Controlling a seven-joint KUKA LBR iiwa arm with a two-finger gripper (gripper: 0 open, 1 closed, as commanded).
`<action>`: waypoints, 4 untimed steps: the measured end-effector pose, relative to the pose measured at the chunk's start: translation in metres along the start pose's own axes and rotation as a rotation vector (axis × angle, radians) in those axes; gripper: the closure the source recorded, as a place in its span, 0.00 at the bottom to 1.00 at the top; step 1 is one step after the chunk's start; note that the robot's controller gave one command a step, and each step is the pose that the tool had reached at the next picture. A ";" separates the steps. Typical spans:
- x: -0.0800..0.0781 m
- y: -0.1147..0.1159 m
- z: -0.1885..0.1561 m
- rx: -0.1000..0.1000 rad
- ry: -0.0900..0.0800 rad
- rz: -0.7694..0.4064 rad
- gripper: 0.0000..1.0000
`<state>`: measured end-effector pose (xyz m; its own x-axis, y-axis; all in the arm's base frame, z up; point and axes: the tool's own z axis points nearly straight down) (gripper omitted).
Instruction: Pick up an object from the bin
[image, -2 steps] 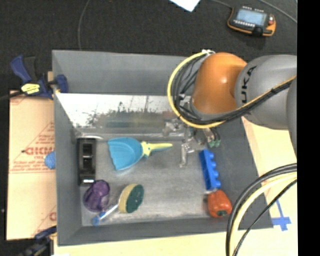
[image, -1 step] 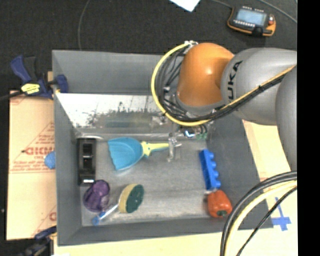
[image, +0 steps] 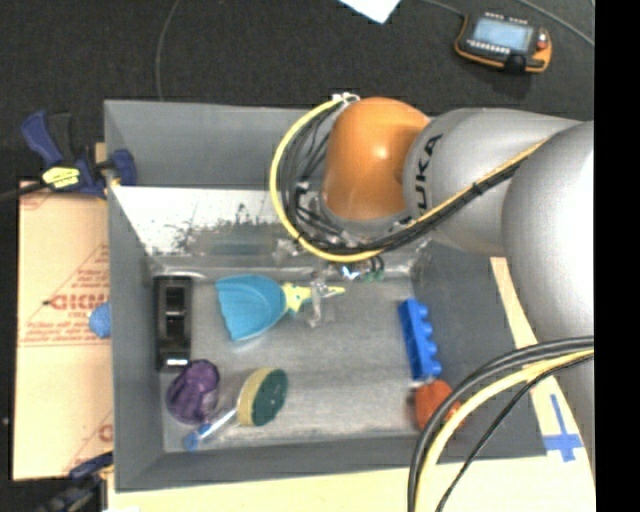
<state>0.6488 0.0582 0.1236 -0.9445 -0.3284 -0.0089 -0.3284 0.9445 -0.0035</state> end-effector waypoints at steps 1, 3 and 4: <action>-0.002 -0.001 0.052 0.007 -0.008 -0.036 0.00; 0.007 0.002 0.052 0.003 -0.010 0.025 1.00; 0.007 0.002 0.035 0.004 -0.012 0.026 1.00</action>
Offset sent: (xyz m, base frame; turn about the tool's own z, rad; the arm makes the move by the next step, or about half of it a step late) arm -0.0084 0.0010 -0.0536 0.0256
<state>0.6417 0.0572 0.0881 -0.9525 -0.3039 -0.0209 -0.3038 0.9527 -0.0068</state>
